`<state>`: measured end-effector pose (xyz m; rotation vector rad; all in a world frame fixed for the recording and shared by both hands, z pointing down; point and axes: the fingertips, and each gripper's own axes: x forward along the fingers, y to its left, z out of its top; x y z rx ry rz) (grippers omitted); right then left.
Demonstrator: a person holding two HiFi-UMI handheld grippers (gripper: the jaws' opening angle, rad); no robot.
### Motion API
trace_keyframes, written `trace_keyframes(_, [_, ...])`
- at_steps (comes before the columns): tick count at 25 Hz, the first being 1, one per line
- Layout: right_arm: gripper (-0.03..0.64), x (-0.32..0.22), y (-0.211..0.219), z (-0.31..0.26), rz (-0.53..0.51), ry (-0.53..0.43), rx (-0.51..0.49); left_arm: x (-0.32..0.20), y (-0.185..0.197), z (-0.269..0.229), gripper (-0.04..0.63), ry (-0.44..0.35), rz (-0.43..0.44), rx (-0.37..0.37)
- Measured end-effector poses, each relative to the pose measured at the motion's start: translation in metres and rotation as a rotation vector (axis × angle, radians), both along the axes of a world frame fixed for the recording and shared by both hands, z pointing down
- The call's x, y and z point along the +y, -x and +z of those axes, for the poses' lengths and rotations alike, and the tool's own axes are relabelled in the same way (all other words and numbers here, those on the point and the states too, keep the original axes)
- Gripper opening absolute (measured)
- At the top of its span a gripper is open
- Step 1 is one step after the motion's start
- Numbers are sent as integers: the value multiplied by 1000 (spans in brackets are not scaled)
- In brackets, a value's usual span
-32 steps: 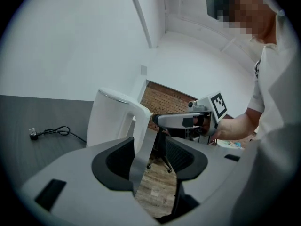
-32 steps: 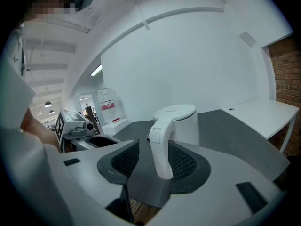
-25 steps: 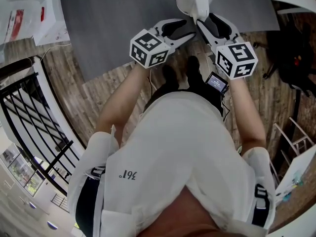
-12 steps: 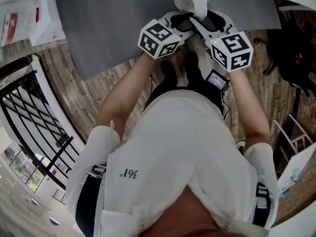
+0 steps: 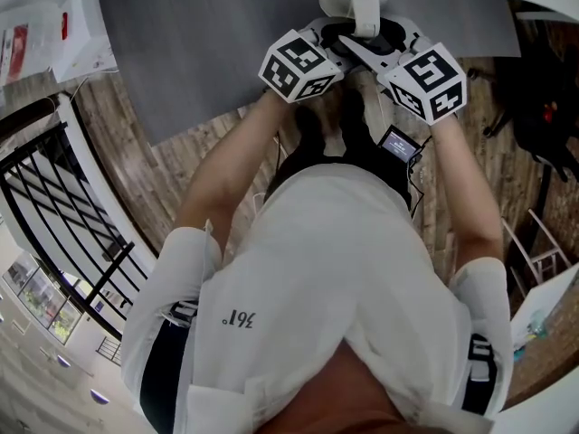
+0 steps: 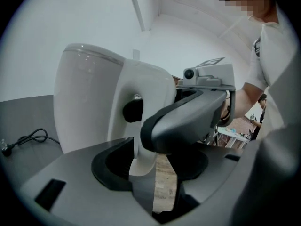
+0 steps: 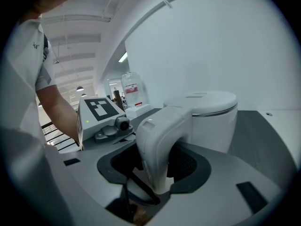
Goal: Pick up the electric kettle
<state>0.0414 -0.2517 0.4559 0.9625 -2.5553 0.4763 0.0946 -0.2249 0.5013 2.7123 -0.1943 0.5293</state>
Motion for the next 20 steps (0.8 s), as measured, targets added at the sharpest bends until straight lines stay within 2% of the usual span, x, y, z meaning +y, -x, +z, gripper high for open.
trace_keyframes(11, [173, 5, 7, -1, -211, -11, -63, 8, -17, -2, 196, -22, 115, 55])
trace_keyframes(17, [163, 5, 8, -2, -201, -29, -103, 5, -18, -4, 195, -5, 90, 107])
trace_keyframes(20, [163, 5, 10, -3, -194, -29, -137, 4, -18, -3, 195, -19, 91, 100])
